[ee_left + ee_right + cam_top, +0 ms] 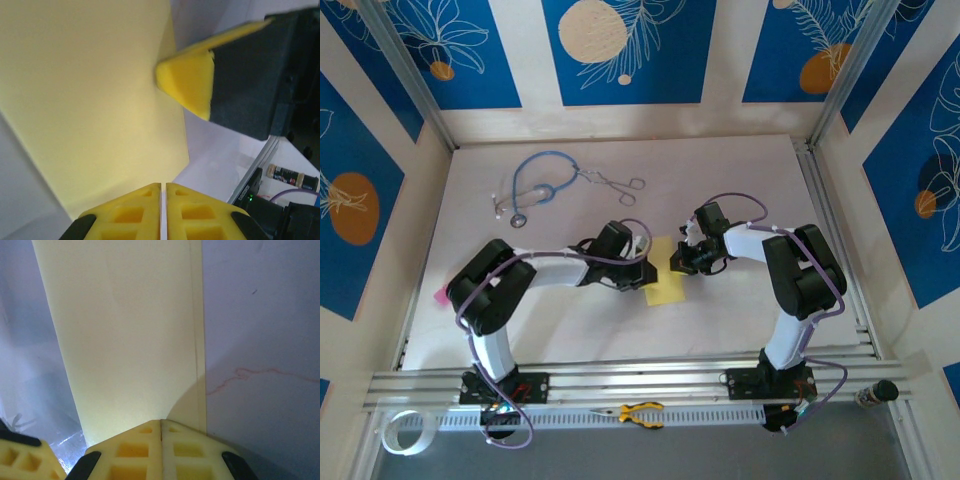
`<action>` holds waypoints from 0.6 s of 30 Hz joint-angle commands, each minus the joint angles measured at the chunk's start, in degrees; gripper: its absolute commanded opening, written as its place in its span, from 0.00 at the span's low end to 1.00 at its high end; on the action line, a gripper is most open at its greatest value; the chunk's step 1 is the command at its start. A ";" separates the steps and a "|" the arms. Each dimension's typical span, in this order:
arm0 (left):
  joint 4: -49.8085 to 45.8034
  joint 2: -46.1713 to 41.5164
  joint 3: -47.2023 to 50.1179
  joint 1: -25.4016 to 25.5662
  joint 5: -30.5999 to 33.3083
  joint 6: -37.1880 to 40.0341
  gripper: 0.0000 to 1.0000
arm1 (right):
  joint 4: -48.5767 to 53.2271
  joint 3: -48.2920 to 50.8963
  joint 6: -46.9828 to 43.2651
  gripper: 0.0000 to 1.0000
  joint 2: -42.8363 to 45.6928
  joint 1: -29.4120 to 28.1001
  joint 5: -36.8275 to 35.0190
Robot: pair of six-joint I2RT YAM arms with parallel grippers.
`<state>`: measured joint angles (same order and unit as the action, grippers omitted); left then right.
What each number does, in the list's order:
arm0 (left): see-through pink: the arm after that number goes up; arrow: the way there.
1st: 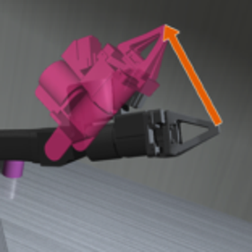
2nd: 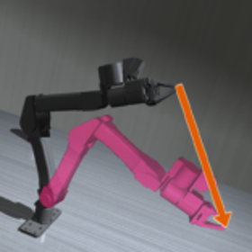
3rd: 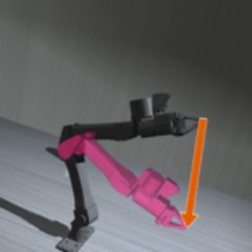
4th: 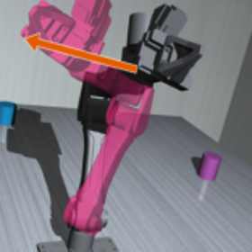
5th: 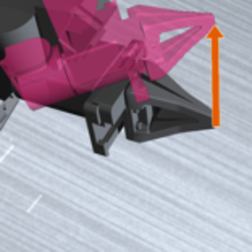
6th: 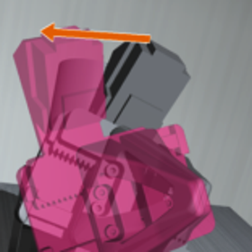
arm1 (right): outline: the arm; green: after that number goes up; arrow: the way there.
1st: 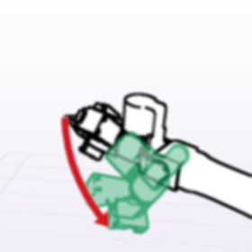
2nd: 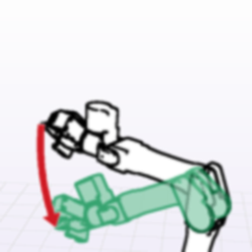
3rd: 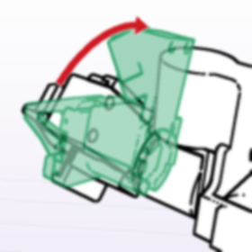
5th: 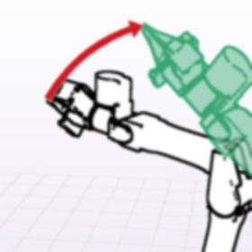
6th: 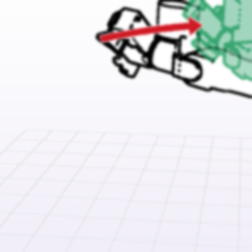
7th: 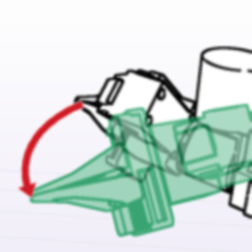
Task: Fold a paper plane with a square sheet of paper (pick it up from the middle)
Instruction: First fold the square sheet of paper in half at the center of the table.
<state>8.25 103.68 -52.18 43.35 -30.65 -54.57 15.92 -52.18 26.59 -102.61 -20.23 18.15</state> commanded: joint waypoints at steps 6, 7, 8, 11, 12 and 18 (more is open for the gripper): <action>1.68 1.09 4.85 1.98 -1.08 -0.59 0.10 | 5.43 0.77 -0.49 0.00 -1.98 0.17 -4.79; 1.59 1.17 5.54 2.09 -1.31 -0.46 0.10 | 5.43 0.75 -0.49 0.00 -1.98 0.17 -4.77; 1.80 1.26 6.06 2.24 -1.95 -0.29 0.10 | 5.44 0.77 -0.42 0.00 -1.91 0.15 -4.88; -0.71 0.82 6.49 2.43 -1.77 1.68 0.09 | 5.36 0.77 -0.36 0.00 -1.98 0.16 -4.88; -1.96 0.50 6.48 2.43 -1.10 2.35 0.09 | 5.35 0.68 -0.39 0.00 -1.99 0.11 -4.79; -6.58 -3.65 5.67 2.35 3.06 4.27 0.09 | 3.60 1.20 -1.05 0.00 -1.45 -0.68 -2.09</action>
<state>6.57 102.69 -46.35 45.15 -29.82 -52.16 15.90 -52.18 26.55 -102.61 -20.40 18.28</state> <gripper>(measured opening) 0.085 0.056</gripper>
